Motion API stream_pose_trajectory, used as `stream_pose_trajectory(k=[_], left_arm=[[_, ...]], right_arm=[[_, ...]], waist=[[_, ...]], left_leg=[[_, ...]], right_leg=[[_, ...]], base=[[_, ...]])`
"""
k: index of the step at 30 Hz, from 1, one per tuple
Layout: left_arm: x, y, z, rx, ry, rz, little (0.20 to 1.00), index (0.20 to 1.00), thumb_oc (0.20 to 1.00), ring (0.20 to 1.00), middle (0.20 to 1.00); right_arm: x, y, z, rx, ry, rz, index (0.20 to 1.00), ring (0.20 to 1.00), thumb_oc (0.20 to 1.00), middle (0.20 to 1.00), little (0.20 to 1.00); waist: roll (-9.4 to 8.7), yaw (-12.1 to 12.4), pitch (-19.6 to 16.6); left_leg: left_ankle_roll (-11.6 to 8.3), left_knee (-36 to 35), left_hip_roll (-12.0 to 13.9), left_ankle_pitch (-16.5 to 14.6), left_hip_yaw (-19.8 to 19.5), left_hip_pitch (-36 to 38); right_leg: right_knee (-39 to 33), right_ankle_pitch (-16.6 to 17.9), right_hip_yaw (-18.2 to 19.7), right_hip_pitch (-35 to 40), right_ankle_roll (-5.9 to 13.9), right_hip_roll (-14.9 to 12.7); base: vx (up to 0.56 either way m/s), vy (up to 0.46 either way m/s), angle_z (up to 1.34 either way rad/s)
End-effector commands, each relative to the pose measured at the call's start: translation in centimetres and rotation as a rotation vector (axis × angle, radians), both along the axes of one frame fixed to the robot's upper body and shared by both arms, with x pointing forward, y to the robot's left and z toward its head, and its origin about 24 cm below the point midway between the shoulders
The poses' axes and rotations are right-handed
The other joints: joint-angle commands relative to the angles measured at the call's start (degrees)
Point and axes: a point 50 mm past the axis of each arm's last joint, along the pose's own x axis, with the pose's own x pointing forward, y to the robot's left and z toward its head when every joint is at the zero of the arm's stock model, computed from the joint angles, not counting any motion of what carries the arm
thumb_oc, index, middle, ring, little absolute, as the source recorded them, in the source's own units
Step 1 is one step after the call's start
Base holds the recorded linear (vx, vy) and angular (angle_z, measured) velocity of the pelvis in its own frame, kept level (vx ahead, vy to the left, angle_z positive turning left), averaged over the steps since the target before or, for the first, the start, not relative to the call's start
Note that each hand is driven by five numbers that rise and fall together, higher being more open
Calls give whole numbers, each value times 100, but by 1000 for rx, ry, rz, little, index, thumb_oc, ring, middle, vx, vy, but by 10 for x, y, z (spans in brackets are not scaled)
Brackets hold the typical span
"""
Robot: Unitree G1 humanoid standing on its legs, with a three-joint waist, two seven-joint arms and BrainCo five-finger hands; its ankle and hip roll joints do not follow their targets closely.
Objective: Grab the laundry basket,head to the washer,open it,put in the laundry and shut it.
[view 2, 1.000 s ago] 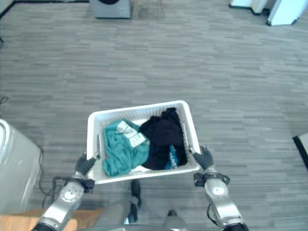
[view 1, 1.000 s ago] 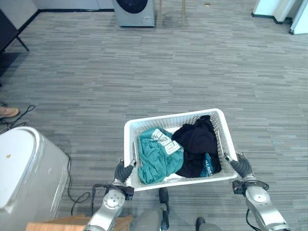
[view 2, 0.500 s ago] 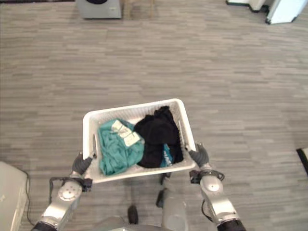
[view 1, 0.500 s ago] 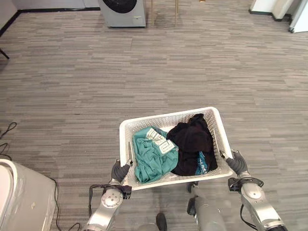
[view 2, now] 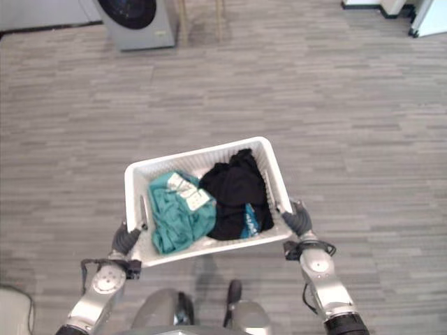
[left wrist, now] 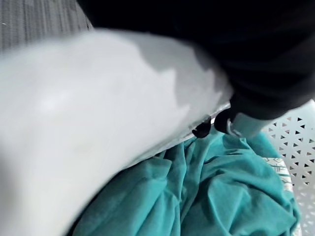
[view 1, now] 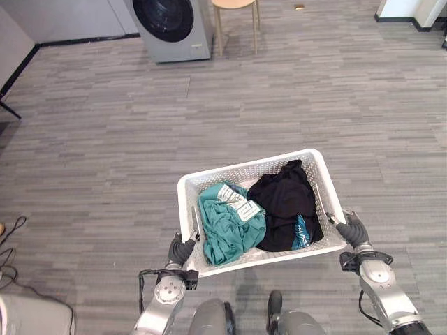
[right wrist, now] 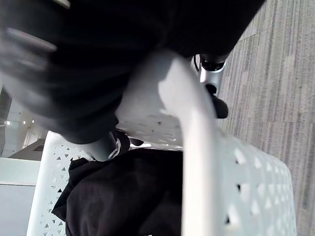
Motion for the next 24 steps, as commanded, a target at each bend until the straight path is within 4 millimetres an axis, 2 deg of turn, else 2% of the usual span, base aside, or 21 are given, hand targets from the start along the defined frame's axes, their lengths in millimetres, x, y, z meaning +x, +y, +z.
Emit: stream_pose_trajectory(k=[1, 3, 5, 7, 8, 9, 10, 11, 12, 13, 14, 15, 16, 18, 21, 22, 23, 24], left_arm=[[12, -6, 29, -115, -174, -51, 200, 200, 200, 200, 200], [9, -5, 29, -115, -167, -48, 200, 200, 200, 200, 200], [8, -3, 29, -115, -168, -41, 200, 200, 200, 200, 200], [2, 0, 25, -113, -152, -28, 200, 200, 200, 200, 200], [2, 0, 25, -113, -152, -28, 200, 200, 200, 200, 200], [1, 2, 25, -115, -152, -19, 200, 200, 200, 200, 200], [1, 2, 25, -112, -148, -28, 200, 200, 200, 200, 200], [1, 2, 25, -111, -148, -28, 200, 200, 200, 200, 200], [4, 6, 26, -83, -143, -39, 200, 200, 200, 200, 200], [4, 6, 26, -83, -144, -39, 200, 200, 200, 200, 200], [5, 7, 26, -72, -143, -37, 200, 200, 200, 200, 200], [7, 10, 28, -55, -151, -33, 200, 200, 200, 200, 200], [8, 11, 29, -52, -158, -33, 200, 200, 200, 200, 200], [7, 12, 30, -51, -158, -34, 200, 200, 200, 200, 200], [5, 14, 29, -58, -152, -24, 200, 200, 200, 200, 200], [5, 14, 28, -59, -150, -12, 200, 200, 200, 200, 200], [4, 16, 27, -55, -147, -10, 200, 200, 200, 200, 200], [4, 17, 27, -53, -150, -4, 200, 200, 200, 200, 200]], right_arm=[[4, 3, 29, 149, -182, 44, 200, 200, 200, 200, 200], [3, 3, 28, 154, -178, 36, 200, 200, 200, 200, 200], [4, 4, 28, 157, -179, 37, 200, 200, 200, 200, 200], [4, 11, 26, 166, -177, 59, 200, 200, 200, 200, 200], [4, 11, 26, 166, -177, 59, 200, 200, 200, 200, 200], [5, 14, 27, 165, -180, 73, 200, 200, 200, 200, 200], [6, 23, 26, 172, -177, 107, 200, 200, 200, 200, 200], [6, 23, 26, 172, -177, 107, 200, 200, 200, 200, 200], [7, 29, 27, 177, -183, 128, 200, 200, 200, 200, 200], [8, 29, 27, 177, -183, 129, 200, 200, 200, 200, 200], [8, 31, 27, 171, -180, 140, 200, 200, 200, 200, 200], [7, 33, 26, 173, -171, 152, 200, 200, 200, 200, 200], [7, 34, 25, 181, -170, 151, 200, 200, 200, 200, 200], [6, 32, 24, 189, -157, 143, 200, 200, 200, 200, 200], [5, 31, 21, 199, -147, 132, 200, 200, 200, 200, 200], [5, 31, 20, 206, -144, 124, 200, 200, 200, 200, 200], [3, 28, 19, 203, -140, 118, 200, 200, 200, 200, 200], [2, 27, 19, 203, -143, 113, 200, 200, 200, 200, 200]], waist=[[200, 184, -317], [220, 274, -299], [218, 320, -302], [232, 406, -497], [242, 415, -504], [182, 482, -574], [12, 562, -578], [20, 576, -589], [-97, 516, -561], [-85, 527, -575], [-120, 457, -527], [-42, 354, -487], [22, 327, -490], [86, 243, -468], [99, 167, -400], [72, 128, -373], [39, 65, -365], [12, 36, -352]], left_leg=[[-220, -1513, -50, 852, -98, 314], [-276, -2032, -36, 1089, -36, 119], [-280, -2081, -28, 1163, -18, 70], [-182, -2172, 54, 1370, 53, 236], [-184, -2181, 69, 1386, 57, 226], [-98, -2088, 31, 1364, 37, 285], [83, -1815, -38, 1109, 36, 438], [82, -1808, -20, 1114, 46, 417], [249, -1691, -119, 843, 38, 629], [247, -1685, -98, 849, 46, 604], [311, -1660, -162, 736, -4, 773], [375, -1761, -166, 580, -24, 1109], [362, -1823, -134, 546, -40, 1206], [337, -1892, -139, 440, -96, 1414], [286, -1922, -147, 288, -179, 1656], [267, -1926, -188, 195, -254, 1800], [204, -1924, -218, 53, -390, 1965], [165, -1921, -225, -40, -426, 2081]], right_leg=[[-50, -488, -8, -208, 842, 0], [-8, -706, 83, 17, 806, 105], [29, -776, 150, 101, 784, 144], [95, -987, 254, 426, 818, 237], [90, -970, 262, 412, 811, 251], [193, -1000, 342, 502, 841, 183], [1139, -1013, 401, 370, 1033, -35], [1147, -1004, 416, 343, 1029, -23], [2160, -718, 501, -79, 1246, -185], [2158, -701, 512, -106, 1240, -168], [2618, -423, 578, -401, 1306, -231], [2998, -285, 483, -920, 1302, -332], [2859, -271, 403, -1162, 1216, -331], [2396, -458, 184, -1400, 1123, -421], [1856, -498, 20, -1439, 1094, -471], [1387, -355, 99, -1626, 1101, -403], [674, -124, 129, -1731, 1202, -365], [442, 18, 125, -1925, 1271, -425]], base=[[434, 6, -34], [486, 12, -55], [356, 26, -69], [490, 76, -33], [365, 82, 1], [512, 140, -10], [512, 141, -23], [556, 181, -28], [220, 82, -26], [332, 121, -16], [276, 108, 28], [415, 136, 33], [419, 113, 33], [370, 26, 10], [254, -25, 16], [497, -109, 37], [565, -127, 39], [554, -129, 41]])
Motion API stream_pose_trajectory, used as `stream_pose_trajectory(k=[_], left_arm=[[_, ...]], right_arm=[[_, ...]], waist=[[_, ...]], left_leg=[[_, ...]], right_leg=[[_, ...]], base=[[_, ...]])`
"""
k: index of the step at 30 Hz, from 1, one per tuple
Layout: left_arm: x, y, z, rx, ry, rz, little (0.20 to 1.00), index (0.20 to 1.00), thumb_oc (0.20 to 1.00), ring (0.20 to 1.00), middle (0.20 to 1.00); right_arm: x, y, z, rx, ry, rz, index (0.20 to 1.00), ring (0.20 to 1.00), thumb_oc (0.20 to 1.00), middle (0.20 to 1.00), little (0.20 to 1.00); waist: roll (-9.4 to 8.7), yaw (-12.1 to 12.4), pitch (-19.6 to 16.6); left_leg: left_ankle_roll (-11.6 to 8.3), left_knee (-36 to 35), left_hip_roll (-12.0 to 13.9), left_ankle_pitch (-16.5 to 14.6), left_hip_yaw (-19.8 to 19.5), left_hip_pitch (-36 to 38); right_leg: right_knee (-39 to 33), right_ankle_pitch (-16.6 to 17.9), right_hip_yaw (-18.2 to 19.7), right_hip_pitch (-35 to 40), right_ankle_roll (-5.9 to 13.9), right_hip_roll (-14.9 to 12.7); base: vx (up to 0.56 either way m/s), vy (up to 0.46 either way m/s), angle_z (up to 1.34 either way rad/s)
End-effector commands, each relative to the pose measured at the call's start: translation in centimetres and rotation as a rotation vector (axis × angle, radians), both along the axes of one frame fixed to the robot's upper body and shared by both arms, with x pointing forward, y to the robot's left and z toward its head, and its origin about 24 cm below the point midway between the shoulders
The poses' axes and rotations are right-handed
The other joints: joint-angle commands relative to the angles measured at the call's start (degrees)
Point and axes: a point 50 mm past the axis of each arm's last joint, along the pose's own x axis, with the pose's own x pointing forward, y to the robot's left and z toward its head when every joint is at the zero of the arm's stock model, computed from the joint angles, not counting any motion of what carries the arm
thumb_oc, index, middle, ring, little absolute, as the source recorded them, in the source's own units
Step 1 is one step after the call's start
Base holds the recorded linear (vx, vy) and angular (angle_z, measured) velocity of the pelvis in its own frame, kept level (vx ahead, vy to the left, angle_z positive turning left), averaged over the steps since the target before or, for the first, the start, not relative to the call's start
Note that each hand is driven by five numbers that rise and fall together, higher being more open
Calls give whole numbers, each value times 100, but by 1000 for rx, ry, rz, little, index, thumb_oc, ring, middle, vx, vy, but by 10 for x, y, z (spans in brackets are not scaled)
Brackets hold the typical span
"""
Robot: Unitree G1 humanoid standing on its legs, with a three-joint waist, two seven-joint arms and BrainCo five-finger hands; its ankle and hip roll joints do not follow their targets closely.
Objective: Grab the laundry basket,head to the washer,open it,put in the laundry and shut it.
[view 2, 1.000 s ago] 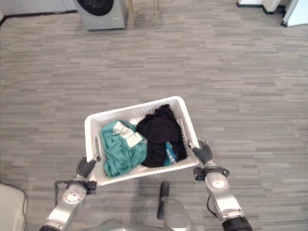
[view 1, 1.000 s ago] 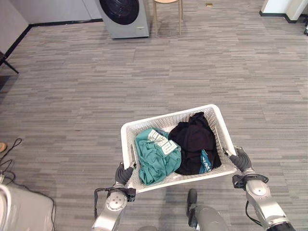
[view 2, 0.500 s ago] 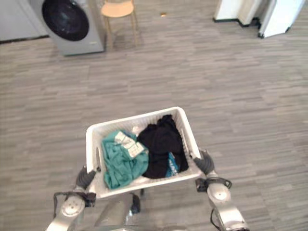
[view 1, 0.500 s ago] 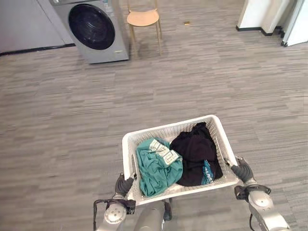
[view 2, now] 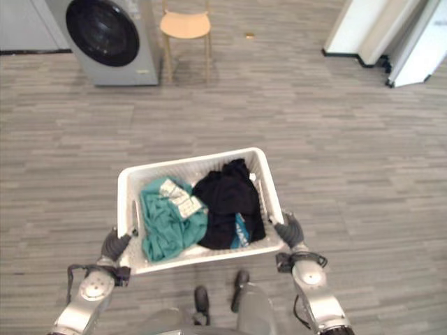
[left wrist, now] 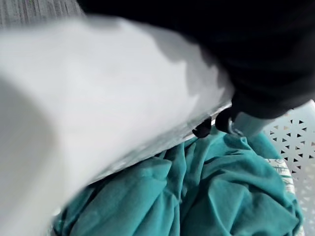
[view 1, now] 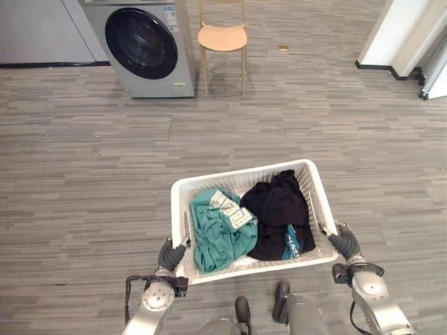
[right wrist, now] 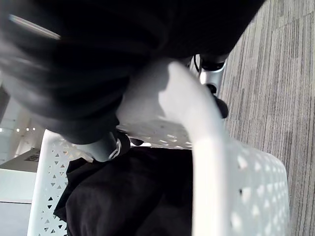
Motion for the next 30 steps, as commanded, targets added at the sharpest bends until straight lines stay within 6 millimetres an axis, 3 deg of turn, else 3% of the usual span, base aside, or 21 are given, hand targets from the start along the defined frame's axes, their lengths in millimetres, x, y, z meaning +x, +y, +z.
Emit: stream_pose_trajectory(k=[1, 4, 5, 7, 9, 10, 11, 12, 13, 14, 16, 18, 23, 25, 30], left_arm=[[20, -3, 37, -89, -226, -28, 200, 200, 200, 200, 200], [20, -4, 37, -89, -229, -27, 200, 200, 200, 200, 200], [21, -5, 38, -96, -234, -34, 200, 200, 200, 200, 200], [21, -10, 35, -106, -227, -43, 200, 200, 200, 200, 200], [22, -16, 34, -125, -218, -59, 200, 200, 200, 200, 200], [23, -19, 34, -138, -220, -62, 200, 200, 200, 200, 200], [24, -19, 34, -138, -220, -62, 200, 200, 200, 200, 200], [25, -20, 36, -143, -223, -76, 200, 200, 200, 200, 200], [25, -21, 37, -151, -227, -79, 200, 200, 200, 200, 200], [25, -22, 37, -157, -225, -85, 200, 200, 200, 200, 200], [26, -22, 36, -149, -212, -101, 200, 200, 200, 200, 200], [26, -22, 34, -131, -201, -111, 200, 200, 200, 200, 200], [23, -20, 34, -115, -199, -108, 200, 200, 200, 200, 200], [23, -20, 35, -112, -201, -105, 200, 200, 200, 200, 200], [21, -17, 36, -102, -201, -104, 200, 200, 200, 200, 200]], right_arm=[[24, 11, 43, 162, -244, 87, 200, 200, 200, 200, 200], [22, 10, 42, 155, -237, 90, 200, 200, 200, 200, 200], [19, 8, 42, 154, -238, 88, 200, 200, 200, 200, 200], [16, 5, 40, 155, -231, 77, 200, 200, 200, 200, 200], [13, -1, 38, 141, -218, 58, 200, 200, 200, 200, 200], [14, -3, 39, 132, -223, 59, 200, 200, 200, 200, 200], [14, -3, 39, 132, -224, 59, 200, 200, 200, 200, 200], [15, -8, 42, 128, -231, 44, 200, 200, 200, 200, 200], [14, -11, 42, 128, -226, 34, 200, 200, 200, 200, 200], [14, -14, 41, 120, -223, 21, 200, 200, 200, 200, 200], [13, -18, 41, 116, -219, 0, 200, 200, 200, 200, 200], [13, -20, 42, 124, -227, -10, 200, 200, 200, 200, 200], [14, -20, 39, 118, -214, -17, 200, 200, 200, 200, 200], [14, -18, 38, 123, -213, -14, 200, 200, 200, 200, 200], [13, -16, 36, 121, -203, -3, 200, 200, 200, 200, 200]], waist=[[-153, -109, -94], [-127, -210, -82], [-170, -268, -139], [-145, -380, -230], [-78, -474, -331], [-6, -470, -323], [-26, -484, -343], [-73, -458, -262], [-131, -433, -235], [-175, -386, -194], [-260, -293, -130], [-321, -232, -105], [-132, 37, -70], [-119, 105, -89], [-140, 208, -188]], left_leg=[[-504, 263, 502, -480, 28, 329], [-540, 291, 496, -684, -146, 616], [-566, 316, 477, -936, -303, 867], [-657, 479, 586, -1126, -479, 1089], [-865, 1057, 867, -912, -501, 954], [-992, 1636, 1032, -587, -458, 729], [-989, 1641, 1011, -568, -472, 691], [-989, 2738, 1182, -6, -429, 177], [-931, 3039, 1262, 133, -298, -81], [-868, 3148, 1316, 72, -103, -305], [-747, 2914, 1332, -199, 65, -670], [-679, 2411, 1173, -340, 105, -1015], [-893, 438, 862, 691, -26, -1661], [-911, 11, 852, 821, 79, -1816], [-851, 7, 920, 959, 313, -1943]], right_leg=[[-957, 695, 3, 393, 499, -71], [-1054, 844, 179, 271, 561, -69], [-1009, 949, 298, 289, 562, -129], [-772, 1038, 368, 380, 507, -137], [-589, 964, 462, 511, 370, 1], [-612, 925, 373, 639, 278, 60], [-626, 944, 368, 618, 278, 37], [-719, 792, 324, 928, 88, 106], [-785, 662, 292, 1106, -10, 141], [-831, 575, 243, 1267, -67, 144], [-910, 378, 274, 1574, -110, 170], [-914, 239, 276, 1726, -91, 165], [-873, -217, 423, 2332, -139, 578], [-827, -409, 565, 2580, -167, 681], [-695, -757, 898, 2997, -182, 773]], base=[[312, -66, 41], [516, -136, 65], [337, -113, 64], [635, -276, 84], [525, -313, 96], [197, -157, 90], [306, -269, 50], [294, -279, 25], [407, -342, -6], [301, -205, -18], [343, -147, -22], [334, -82, 12], [413, -16, 0], [412, 22, -20], [556, 99, -36]])
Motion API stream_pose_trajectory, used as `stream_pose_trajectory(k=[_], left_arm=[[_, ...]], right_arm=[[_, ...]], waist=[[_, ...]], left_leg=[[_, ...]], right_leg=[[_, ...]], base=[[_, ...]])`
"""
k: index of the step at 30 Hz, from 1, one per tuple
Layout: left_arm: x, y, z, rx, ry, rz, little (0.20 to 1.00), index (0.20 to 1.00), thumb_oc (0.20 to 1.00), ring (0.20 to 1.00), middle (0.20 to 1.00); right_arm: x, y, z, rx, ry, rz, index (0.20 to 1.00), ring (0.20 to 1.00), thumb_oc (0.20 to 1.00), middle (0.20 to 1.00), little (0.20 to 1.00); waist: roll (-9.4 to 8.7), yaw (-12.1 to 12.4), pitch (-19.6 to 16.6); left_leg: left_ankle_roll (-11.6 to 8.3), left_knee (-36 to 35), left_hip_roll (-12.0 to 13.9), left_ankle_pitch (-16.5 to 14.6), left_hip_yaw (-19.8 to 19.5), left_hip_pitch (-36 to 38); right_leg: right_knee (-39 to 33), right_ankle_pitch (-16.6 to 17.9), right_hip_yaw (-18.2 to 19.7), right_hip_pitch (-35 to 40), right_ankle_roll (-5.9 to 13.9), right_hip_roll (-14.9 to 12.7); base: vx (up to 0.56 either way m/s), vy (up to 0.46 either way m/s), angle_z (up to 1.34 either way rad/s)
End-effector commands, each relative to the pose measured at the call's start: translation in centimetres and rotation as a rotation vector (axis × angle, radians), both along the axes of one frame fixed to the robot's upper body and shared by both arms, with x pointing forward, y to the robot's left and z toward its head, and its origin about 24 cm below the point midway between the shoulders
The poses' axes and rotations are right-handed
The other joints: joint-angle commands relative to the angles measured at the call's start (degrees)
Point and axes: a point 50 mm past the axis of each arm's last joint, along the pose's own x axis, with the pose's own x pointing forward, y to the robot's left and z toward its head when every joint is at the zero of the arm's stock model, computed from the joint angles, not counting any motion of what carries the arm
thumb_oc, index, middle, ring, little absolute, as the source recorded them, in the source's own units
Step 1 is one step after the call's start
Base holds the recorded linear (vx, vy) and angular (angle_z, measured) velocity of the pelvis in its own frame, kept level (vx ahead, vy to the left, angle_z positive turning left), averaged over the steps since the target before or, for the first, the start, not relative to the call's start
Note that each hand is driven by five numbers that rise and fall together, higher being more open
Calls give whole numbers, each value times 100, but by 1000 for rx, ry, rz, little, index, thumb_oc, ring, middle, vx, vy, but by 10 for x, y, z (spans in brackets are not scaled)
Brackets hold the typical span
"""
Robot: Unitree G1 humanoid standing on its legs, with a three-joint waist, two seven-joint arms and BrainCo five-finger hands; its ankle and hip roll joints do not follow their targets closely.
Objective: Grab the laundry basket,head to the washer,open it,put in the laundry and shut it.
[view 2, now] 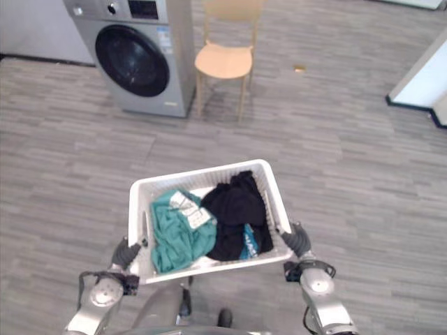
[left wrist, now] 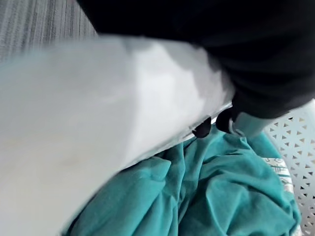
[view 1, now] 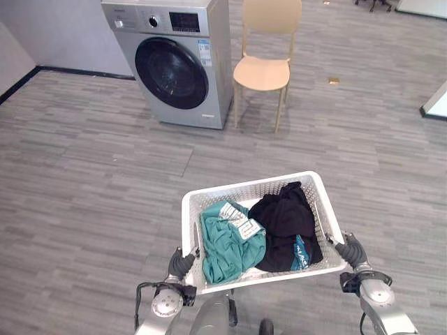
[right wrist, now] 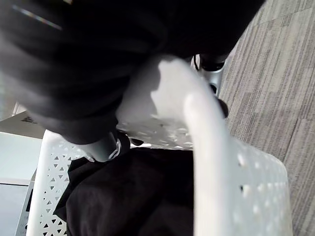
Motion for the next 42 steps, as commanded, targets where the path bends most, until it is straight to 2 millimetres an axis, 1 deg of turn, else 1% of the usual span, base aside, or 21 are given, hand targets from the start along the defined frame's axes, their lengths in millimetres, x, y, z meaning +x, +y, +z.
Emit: stream_pose_trajectory(k=[1, 3, 6, 9, 10, 12, 13, 16, 19, 20, 21, 22, 23, 24, 27, 29, 31, 33, 34, 36, 42], left_arm=[[24, 1, 45, -75, -249, -41, 200, 200, 200, 200, 200], [24, 1, 42, -72, -231, -43, 200, 200, 200, 200, 200], [26, 8, 42, -44, -227, -25, 200, 200, 200, 200, 200], [27, 11, 42, -35, -228, -19, 200, 200, 200, 200, 200], [25, 13, 40, -40, -220, -3, 200, 200, 200, 200, 200], [23, 16, 39, -48, -214, 16, 200, 200, 200, 200, 200], [22, 15, 38, -58, -209, 25, 200, 200, 200, 200, 200], [20, 17, 34, -68, -201, 50, 200, 200, 200, 200, 200], [18, 17, 32, -62, -194, 42, 200, 200, 200, 200, 200], [19, 10, 31, -66, -193, 14, 200, 200, 200, 200, 200], [19, 6, 30, -75, -191, 0, 200, 200, 200, 200, 200], [20, 3, 31, -94, -195, 2, 200, 200, 200, 200, 200], [20, 3, 31, -94, -196, 2, 200, 200, 200, 200, 200], [22, 0, 31, -100, -191, -10, 200, 200, 200, 200, 200], [25, -2, 32, -101, -194, -27, 200, 200, 200, 200, 200], [25, -2, 33, -99, -193, -34, 200, 200, 200, 200, 200], [25, -1, 32, -97, -191, -33, 200, 200, 200, 200, 200], [23, 0, 31, -91, -184, -21, 200, 200, 200, 200, 200], [23, 0, 31, -91, -184, -21, 200, 200, 200, 200, 200], [21, 2, 31, -85, -181, -14, 200, 200, 200, 200, 200], [19, 3, 32, -85, -186, -5, 200, 200, 200, 200, 200]], right_arm=[[21, 7, 45, 160, -257, 31, 200, 200, 200, 200, 200], [20, 10, 42, 165, -246, 38, 200, 200, 200, 200, 200], [24, 20, 41, 173, -248, 77, 200, 200, 200, 200, 200], [24, 23, 42, 174, -249, 90, 200, 200, 200, 200, 200], [26, 26, 40, 173, -235, 105, 200, 200, 200, 200, 200], [27, 25, 39, 178, -226, 98, 200, 200, 200, 200, 200], [27, 27, 38, 187, -222, 100, 200, 200, 200, 200, 200], [27, 25, 35, 189, -206, 97, 200, 200, 200, 200, 200], [21, 21, 33, 176, -191, 101, 200, 200, 200, 200, 200], [14, 16, 30, 188, -185, 75, 200, 200, 200, 200, 200], [13, 13, 29, 182, -180, 69, 200, 200, 200, 200, 200], [11, 8, 28, 160, -174, 58, 200, 200, 200, 200, 200], [11, 8, 28, 160, -174, 58, 200, 200, 200, 200, 200], [12, 3, 29, 149, -172, 40, 200, 200, 200, 200, 200], [11, -5, 30, 143, -171, 14, 200, 200, 200, 200, 200], [10, -10, 30, 127, -168, -3, 200, 200, 200, 200, 200], [10, -11, 30, 126, -168, -9, 200, 200, 200, 200, 200], [10, -13, 29, 127, -169, -30, 200, 200, 200, 200, 200], [10, -13, 29, 126, -169, -31, 200, 200, 200, 200, 200], [9, -12, 28, 125, -167, -35, 200, 200, 200, 200, 200], [10, -9, 24, 120, -153, -31, 200, 200, 200, 200, 200]], waist=[[-137, 121, -338], [-282, 146, -423], [-447, 87, -393], [-409, 78, -360], [-197, -132, -230], [-120, -190, -167], [-125, -224, -144], [-181, -282, -119], [-192, -373, -163], [-240, -501, -287], [-237, -520, -354], [-163, -548, -402], [-180, -557, -411], [-135, -551, -417], [-200, -495, -399], [-286, -430, -391], [-291, -408, -378], [-222, -296, -304], [-227, -294, -300], [-119, -175, -239], [-84, -30, -203]], left_leg=[[-44, -93, 10, 387, 151, 143], [80, 227, -71, 279, 149, 145], [334, 381, -198, -150, 257, 432], [401, 367, -173, -256, 293, 596], [459, 70, -234, -584, 237, 1466], [442, 75, -249, -829, 227, 1767], [429, 70, -299, -949, 203, 1946], [361, 78, -441, -1224, 60, 2323], [312, 92, -500, -1512, -85, 2676], [271, 458, -525, -1827, -314, 2821], [194, 612, -483, -1848, -306, 2833], [50, 883, -330, -1799, -319, 2849], [51, 882, -347, -1779, -327, 2828], [-99, 1509, -122, -1463, -354, 2606], [-54, 1693, -81, -1238, -265, 2111], [38, 1569, -113, -1430, -107, 1726], [39, 1436, -112, -1395, -45, 1591], [-34, 921, -31, -811, 117, 1111], [-38, 883, -39, -791, 120, 1136], [-138, 206, 101, -211, 224, 859], [-225, -290, 282, 165, 106, 488]], right_leg=[[856, -687, 238, -64, 693, -240], [1297, -607, 287, -111, 852, -389], [3045, 672, 259, -934, 1326, -676], [3451, 950, 202, -1259, 1372, -737], [3425, 586, -295, -2223, 1170, -763], [2743, 292, -713, -2441, 1059, -854], [2273, 343, -814, -2584, 1032, -828], [1090, 649, -919, -2812, 1158, -720], [867, 820, -1011, -2936, 1186, -689], [793, 941, -594, -2746, 1095, -600], [807, 1010, -572, -2667, 1031, -598], [830, 1008, -635, -2542, 964, -536], [818, 1025, -637, -2553, 963, -555], [734, 936, -737, -2335, 853, -484], [577, 738, -793, -2004, 755, -541], [472, 599, -829, -1775, 751, -605], [455, 552, -846, -1698, 756, -619], [474, 354, -817, -1393, 737, -507], [477, 348, -814, -1386, 736, -512], [604, 92, -731, -1081, 676, -350], [809, -343, -401, -525, 643, -331]], base=[[642, 164, -51], [638, 175, -44], [325, 143, -7], [303, 119, -3], [666, 193, -46], [621, 118, -47], [457, 11, 0], [433, -17, 16], [577, -82, 24], [700, -134, 45], [742, -177, 41], [335, -113, 31], [388, -166, 96], [251, -122, 101], [252, -85, 28], [302, -59, 5], [196, -13, 11], [234, 0, 2], [188, 19, 2], [352, 59, -19], [354, 114, -27]])
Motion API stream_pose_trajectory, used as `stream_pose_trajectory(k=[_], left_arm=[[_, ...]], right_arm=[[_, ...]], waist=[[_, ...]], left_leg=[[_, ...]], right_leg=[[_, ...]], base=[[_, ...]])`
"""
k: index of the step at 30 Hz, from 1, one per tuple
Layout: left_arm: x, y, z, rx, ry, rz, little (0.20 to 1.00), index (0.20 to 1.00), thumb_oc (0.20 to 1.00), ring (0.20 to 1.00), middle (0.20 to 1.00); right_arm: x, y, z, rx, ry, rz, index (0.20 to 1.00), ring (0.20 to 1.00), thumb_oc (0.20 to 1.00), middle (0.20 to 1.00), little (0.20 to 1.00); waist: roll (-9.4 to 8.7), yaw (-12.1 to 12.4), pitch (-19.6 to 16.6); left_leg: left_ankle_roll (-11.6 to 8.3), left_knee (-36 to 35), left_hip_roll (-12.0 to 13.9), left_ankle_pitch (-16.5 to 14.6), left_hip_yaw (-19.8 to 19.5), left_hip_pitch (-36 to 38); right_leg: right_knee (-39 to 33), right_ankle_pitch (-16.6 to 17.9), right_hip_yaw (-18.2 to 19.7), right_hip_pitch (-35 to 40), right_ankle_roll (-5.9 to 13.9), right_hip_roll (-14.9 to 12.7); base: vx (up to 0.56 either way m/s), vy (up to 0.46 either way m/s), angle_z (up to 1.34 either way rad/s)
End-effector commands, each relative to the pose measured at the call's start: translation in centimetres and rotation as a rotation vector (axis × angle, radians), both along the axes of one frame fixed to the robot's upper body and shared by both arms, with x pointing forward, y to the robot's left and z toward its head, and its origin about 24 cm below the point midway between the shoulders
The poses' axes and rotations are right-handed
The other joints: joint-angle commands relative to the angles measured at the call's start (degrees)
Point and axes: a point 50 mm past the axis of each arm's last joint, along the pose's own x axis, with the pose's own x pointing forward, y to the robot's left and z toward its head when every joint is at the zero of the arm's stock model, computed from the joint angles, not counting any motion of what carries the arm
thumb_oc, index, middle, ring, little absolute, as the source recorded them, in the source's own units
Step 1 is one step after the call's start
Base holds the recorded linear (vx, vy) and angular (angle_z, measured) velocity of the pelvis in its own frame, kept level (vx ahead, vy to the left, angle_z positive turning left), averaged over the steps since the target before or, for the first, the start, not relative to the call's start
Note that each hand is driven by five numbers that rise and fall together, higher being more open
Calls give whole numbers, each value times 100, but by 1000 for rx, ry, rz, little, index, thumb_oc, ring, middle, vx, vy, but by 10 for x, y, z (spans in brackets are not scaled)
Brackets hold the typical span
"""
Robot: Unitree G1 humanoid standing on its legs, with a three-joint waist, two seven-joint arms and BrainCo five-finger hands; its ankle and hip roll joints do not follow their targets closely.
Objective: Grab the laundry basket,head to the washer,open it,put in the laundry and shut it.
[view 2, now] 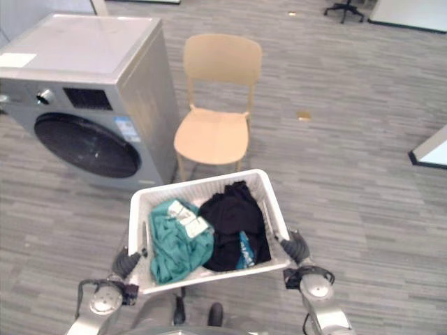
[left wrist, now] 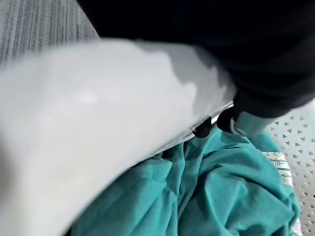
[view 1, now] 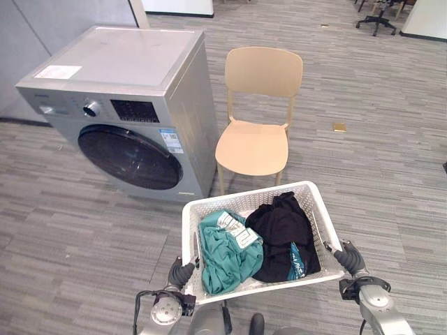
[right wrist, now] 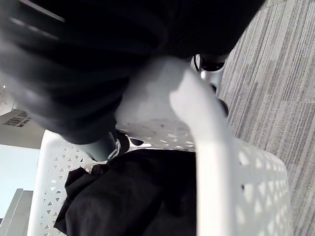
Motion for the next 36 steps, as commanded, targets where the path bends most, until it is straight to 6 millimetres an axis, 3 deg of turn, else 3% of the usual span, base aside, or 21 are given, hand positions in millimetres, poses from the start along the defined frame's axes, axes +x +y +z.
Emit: stream_pose_trajectory(k=[1, 2, 6, 8, 10, 12, 13, 16, 17, 20, 26, 27, 31, 36], left_arm=[[29, 1, 42, -89, -250, -11, 200, 200, 200, 200, 200], [29, 2, 41, -86, -245, -16, 200, 200, 200, 200, 200], [29, 2, 40, -75, -238, -28, 200, 200, 200, 200, 200], [31, 8, 44, -49, -252, -33, 200, 200, 200, 200, 200], [32, 8, 45, -48, -259, -28, 200, 200, 200, 200, 200], [35, 11, 47, -41, -269, -10, 200, 200, 200, 200, 200], [35, 13, 48, -42, -275, 0, 200, 200, 200, 200, 200], [37, 14, 50, -49, -289, 17, 200, 200, 200, 200, 200], [40, 13, 51, -45, -297, 19, 200, 200, 200, 200, 200], [43, 12, 52, -42, -313, 15, 200, 200, 200, 200, 200], [40, 2, 45, -75, -284, 7, 200, 200, 200, 200, 200], [44, -1, 46, -79, -290, -2, 200, 200, 200, 200, 200], [48, -7, 47, -87, -293, -12, 200, 200, 200, 200, 200], [62, -16, 50, -54, -310, -52, 200, 200, 200, 200, 200]], right_arm=[[15, -9, 36, 108, -219, -43, 200, 200, 200, 200, 200], [14, -8, 35, 117, -217, -44, 200, 200, 200, 200, 200], [16, 2, 34, 140, -221, -18, 200, 200, 200, 200, 200], [19, 12, 37, 141, -234, 29, 200, 200, 200, 200, 200], [20, 15, 37, 142, -234, 34, 200, 200, 200, 200, 200], [24, 19, 37, 136, -234, 47, 200, 200, 200, 200, 200], [25, 20, 36, 135, -228, 50, 200, 200, 200, 200, 200], [29, 22, 37, 133, -229, 64, 200, 200, 200, 200, 200], [28, 22, 36, 133, -224, 63, 200, 200, 200, 200, 200], [27, 20, 38, 131, -235, 69, 200, 200, 200, 200, 200], [23, 10, 37, 93, -221, 54, 200, 200, 200, 200, 200], [24, 7, 38, 81, -221, 44, 200, 200, 200, 200, 200], [23, 4, 38, 64, -217, 36, 200, 200, 200, 200, 200], [26, 0, 34, 8, -198, 20, 200, 200, 200, 200, 200]], waist=[[55, 147, -178], [79, 148, -257], [-5, 170, -407], [-84, 125, -427], [-39, 107, -420], [98, 9, -349], [118, -8, -327], [150, -67, -195], [136, -130, -155], [71, -165, -148], [44, -179, -399], [0, -200, -388], [8, -218, -368], [96, -266, -273]], left_leg=[[-187, -179, 184, 70, 202, 289], [-172, -162, 202, 196, 205, 347], [-37, 168, 40, 99, 192, 386], [281, 257, -238, -301, 320, 722], [330, 214, -237, -374, 375, 859], [367, 59, -245, -570, 455, 1255], [346, 0, -287, -708, 423, 1420], [325, -80, -268, -757, 474, 1695], [265, -127, -291, -793, 434, 1814], [265, -55, -389, -990, 310, 1935], [2, 743, -190, -1352, 229, 1944], [-76, 1043, -125, -1336, 226, 1802], [-98, 1159, -67, -1339, 190, 1674], [-49, 738, -254, -1086, 76, 1202]], right_leg=[[844, -1023, 82, 42, 779, -564], [853, -1079, 106, 136, 802, -562], [1242, -1093, 291, 172, 961, -810], [2737, -339, 464, -542, 1290, -1143], [3005, -145, 464, -855, 1308, -1160], [2812, -218, 120, -1449, 1218, -1165], [2616, -410, -40, -1546, 1218, -1216], [1739, -218, -502, -1783, 1145, -1196], [1264, -74, -527, -1914, 1206, -1126], [925, 84, -433, -1863, 1246, -1144], [482, 121, -532, -1201, 1034, -1079], [385, 98, -551, -1114, 971, -1078], [221, 30, -598, -970, 938, -1041], [94, -32, -481, -952, 964, -949]], base=[[531, 216, -36], [298, 122, -20], [438, 233, -27], [369, 315, -12], [190, 161, -22], [290, 161, -8], [222, 55, -11], [247, -24, -15], [323, -88, 25], [239, -106, 35], [249, -177, 31], [114, -138, 1], [56, -52, -3], [23, 53, -10]])
